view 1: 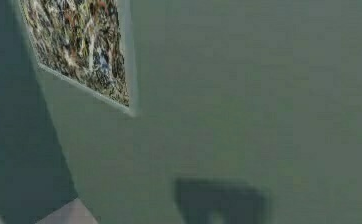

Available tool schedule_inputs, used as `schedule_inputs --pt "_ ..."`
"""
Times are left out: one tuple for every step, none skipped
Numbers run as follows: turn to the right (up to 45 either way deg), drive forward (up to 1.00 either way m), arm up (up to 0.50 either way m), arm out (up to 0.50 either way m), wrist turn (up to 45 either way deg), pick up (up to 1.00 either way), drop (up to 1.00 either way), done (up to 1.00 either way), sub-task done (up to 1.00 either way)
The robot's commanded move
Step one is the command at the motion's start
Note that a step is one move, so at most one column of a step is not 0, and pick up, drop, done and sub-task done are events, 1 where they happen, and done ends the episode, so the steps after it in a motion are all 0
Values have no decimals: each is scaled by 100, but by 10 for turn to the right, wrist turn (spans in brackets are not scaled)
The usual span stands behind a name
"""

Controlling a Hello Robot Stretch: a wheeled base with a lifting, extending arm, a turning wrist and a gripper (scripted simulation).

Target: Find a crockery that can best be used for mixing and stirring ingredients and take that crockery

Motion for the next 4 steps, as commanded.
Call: schedule_inputs --pt "-450 0 0 0 0 0 0 0 0" --pt "-180 0 0 0 0 0 0 0 0" --pt "0 45 0 0 0 0 0 0 0" --pt "-450 0 0 0 0 0 0 0 0"
